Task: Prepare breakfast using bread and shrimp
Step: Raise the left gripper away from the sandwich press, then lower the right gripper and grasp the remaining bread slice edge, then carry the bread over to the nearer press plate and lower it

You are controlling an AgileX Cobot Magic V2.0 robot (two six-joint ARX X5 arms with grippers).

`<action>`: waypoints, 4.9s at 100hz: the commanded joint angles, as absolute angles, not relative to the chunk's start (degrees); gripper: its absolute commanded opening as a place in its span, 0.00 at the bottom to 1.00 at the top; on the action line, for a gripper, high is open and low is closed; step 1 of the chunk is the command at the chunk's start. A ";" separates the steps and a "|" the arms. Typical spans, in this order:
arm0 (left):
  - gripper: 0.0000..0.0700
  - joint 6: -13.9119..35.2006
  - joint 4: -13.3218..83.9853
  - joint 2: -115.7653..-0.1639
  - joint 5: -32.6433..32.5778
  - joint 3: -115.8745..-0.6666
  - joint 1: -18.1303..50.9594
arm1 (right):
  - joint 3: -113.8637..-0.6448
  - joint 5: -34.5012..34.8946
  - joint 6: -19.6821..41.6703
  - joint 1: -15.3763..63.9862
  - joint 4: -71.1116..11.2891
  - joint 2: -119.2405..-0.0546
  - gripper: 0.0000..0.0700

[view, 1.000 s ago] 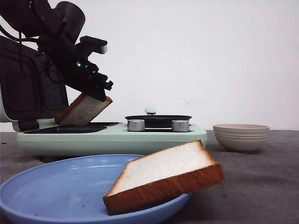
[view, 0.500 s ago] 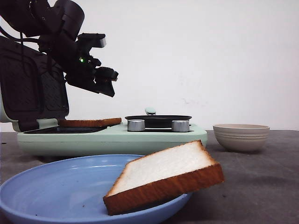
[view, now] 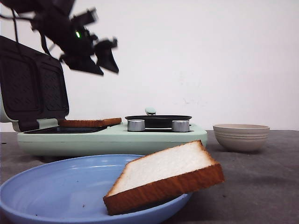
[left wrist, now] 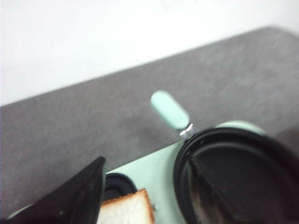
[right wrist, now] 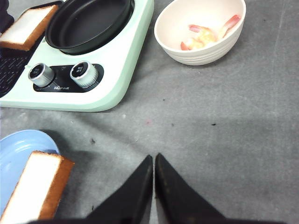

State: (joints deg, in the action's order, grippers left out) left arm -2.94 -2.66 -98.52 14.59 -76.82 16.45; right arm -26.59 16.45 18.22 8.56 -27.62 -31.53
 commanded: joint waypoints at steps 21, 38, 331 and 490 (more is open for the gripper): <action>0.39 0.93 5.23 -91.24 20.78 -78.41 14.28 | -27.14 16.47 17.56 8.60 -27.09 -31.73 0.00; 0.39 0.89 9.41 -85.89 21.30 -77.97 14.09 | -27.14 16.47 17.56 8.60 -27.09 -31.73 0.00; 0.39 11.20 29.21 -22.04 11.40 -28.34 12.43 | -27.05 32.91 37.58 39.20 -4.25 -73.01 0.24; 0.39 11.20 29.19 -22.04 11.40 -28.34 12.43 | -61.69 37.89 41.10 39.03 0.36 -88.23 0.00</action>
